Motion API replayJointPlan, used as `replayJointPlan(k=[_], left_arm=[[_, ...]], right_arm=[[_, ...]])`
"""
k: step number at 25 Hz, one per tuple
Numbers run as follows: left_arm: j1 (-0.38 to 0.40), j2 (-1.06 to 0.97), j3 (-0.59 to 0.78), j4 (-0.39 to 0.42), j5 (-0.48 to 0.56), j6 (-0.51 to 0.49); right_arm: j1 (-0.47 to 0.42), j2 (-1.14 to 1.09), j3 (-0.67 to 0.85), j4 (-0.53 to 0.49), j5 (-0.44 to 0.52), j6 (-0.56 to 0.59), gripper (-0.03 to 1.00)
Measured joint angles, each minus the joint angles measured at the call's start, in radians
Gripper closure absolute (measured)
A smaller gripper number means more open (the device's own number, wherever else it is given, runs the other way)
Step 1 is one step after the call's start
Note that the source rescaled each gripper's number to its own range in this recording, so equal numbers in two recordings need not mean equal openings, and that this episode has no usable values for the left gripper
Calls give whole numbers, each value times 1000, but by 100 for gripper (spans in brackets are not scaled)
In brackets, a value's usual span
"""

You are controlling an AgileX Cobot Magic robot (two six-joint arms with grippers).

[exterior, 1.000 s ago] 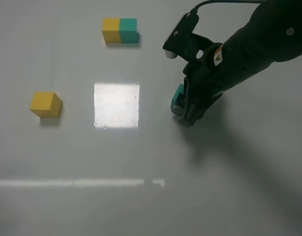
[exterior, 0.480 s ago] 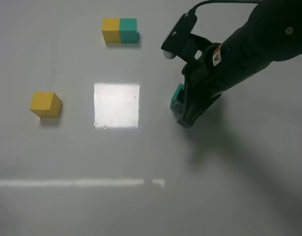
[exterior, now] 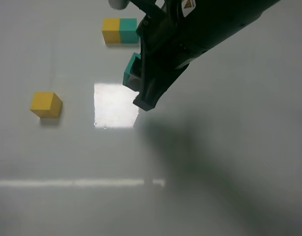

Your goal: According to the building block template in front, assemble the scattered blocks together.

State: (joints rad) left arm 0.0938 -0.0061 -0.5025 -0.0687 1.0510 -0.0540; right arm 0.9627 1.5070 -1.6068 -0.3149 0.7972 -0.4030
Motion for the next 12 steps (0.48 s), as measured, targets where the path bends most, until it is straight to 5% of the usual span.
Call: replayJointPlan(k=[12], left_arm=[[0, 0, 0, 0, 0, 0]], right_arm=[[88, 227, -260, 36, 32, -47, 97]])
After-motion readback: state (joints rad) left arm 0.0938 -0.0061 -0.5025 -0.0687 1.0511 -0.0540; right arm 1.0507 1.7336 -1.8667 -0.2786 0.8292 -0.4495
